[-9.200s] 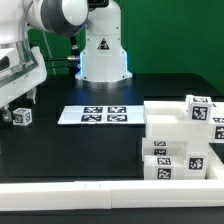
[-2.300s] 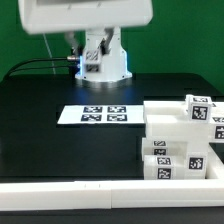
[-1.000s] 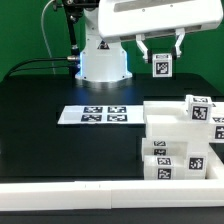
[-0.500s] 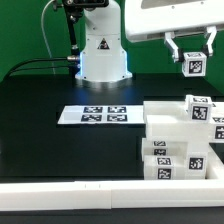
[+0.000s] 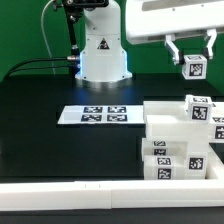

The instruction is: Assemble chair

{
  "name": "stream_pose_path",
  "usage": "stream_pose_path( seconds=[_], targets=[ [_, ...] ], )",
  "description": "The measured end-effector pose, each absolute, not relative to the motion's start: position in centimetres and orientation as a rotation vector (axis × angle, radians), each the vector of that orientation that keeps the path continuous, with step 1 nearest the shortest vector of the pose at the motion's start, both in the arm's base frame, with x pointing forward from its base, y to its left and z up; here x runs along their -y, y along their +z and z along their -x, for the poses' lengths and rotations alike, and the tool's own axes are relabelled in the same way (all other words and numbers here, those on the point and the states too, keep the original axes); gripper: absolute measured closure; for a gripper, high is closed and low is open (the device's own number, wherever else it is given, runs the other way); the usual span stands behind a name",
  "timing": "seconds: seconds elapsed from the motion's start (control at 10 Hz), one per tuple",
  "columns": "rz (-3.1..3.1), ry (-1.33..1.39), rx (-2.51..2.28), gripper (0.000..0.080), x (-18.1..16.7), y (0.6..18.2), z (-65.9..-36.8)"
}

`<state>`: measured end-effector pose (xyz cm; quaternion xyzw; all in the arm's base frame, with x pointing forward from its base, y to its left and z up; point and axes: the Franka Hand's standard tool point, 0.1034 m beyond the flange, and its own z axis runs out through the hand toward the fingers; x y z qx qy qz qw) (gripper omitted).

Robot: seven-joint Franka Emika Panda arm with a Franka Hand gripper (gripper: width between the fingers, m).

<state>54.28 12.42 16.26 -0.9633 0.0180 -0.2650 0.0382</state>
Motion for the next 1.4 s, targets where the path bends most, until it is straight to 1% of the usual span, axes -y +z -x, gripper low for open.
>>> stream_pose_path(
  seconds=[0.1, 0.3, 0.8, 0.9, 1.4],
  targets=[
    [2.955, -0.85, -0.049, 0.0515, -11.8, 16.0, -54.5],
    [2.964, -0.859, -0.025, 0.0515, -12.0, 14.7, -53.6],
    [2.979, -0.849, 0.003, 0.0515, -11.9, 13.9, -53.2],
    [2.985, -0.84, 0.008, 0.0515, -12.0, 13.5, -53.1],
    [2.984, -0.861, 0.02, 0.0515, -12.1, 13.2, -53.3]
  ],
)
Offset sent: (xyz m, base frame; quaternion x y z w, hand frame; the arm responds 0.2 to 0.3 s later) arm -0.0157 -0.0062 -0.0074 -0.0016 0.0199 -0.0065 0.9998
